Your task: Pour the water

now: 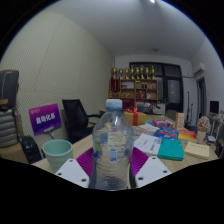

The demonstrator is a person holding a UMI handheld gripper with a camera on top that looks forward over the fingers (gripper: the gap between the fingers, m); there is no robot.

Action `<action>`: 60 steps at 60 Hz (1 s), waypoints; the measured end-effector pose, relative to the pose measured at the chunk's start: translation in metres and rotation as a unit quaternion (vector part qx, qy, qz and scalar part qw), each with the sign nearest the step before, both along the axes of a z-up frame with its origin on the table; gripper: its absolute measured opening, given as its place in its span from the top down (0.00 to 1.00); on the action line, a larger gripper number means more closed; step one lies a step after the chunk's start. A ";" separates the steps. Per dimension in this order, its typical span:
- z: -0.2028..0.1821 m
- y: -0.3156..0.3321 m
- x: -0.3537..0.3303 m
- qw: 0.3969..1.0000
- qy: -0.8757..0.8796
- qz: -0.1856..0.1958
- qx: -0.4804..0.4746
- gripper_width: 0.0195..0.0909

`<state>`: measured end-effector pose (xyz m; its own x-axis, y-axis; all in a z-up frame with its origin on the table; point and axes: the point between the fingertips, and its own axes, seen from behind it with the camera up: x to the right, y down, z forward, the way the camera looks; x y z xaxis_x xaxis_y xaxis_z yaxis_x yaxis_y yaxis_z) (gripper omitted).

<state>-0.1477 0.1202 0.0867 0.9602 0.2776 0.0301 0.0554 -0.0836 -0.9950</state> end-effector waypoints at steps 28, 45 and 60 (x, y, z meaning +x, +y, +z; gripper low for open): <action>0.002 -0.011 0.018 1.000 -0.025 0.000 -0.013 0.13; 0.009 -0.089 0.039 0.999 -0.028 -0.002 -0.020 0.09; 0.014 -0.236 0.049 0.999 -0.027 0.016 -0.020 0.10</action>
<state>-0.0989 -0.1154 0.1010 0.9480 0.3106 0.0690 0.1116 -0.1213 -0.9863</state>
